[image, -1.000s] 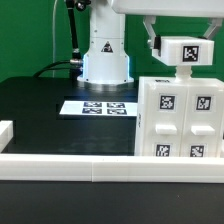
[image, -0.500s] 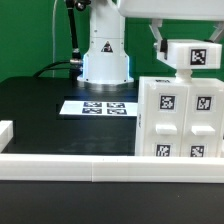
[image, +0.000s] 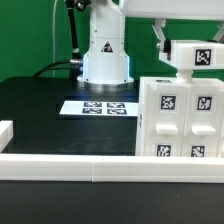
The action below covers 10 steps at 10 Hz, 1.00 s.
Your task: Assemble cabinet
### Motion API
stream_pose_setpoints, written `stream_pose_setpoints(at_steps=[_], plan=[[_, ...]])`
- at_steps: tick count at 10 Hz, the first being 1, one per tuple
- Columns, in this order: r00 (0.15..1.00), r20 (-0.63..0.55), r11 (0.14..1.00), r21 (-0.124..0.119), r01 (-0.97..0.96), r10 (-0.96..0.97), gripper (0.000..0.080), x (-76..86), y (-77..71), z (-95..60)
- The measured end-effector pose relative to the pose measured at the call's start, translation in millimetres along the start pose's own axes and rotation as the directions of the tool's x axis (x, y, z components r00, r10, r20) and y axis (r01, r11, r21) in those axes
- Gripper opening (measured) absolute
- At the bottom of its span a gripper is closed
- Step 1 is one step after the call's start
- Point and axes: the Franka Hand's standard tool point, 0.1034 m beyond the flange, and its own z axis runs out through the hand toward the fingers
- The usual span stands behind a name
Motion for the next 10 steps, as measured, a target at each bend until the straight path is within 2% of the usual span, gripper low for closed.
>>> stream_pose_setpoints(at_steps=[5, 10], plan=[[0.997, -0.076, 1.000, 0.000, 0.027, -0.027, 0.0560, 12.6, 3.2, -1.0], [0.997, -0.079, 1.000, 0.002, 0.015, -0.014, 0.0560, 9.4, 4.6, -0.8]])
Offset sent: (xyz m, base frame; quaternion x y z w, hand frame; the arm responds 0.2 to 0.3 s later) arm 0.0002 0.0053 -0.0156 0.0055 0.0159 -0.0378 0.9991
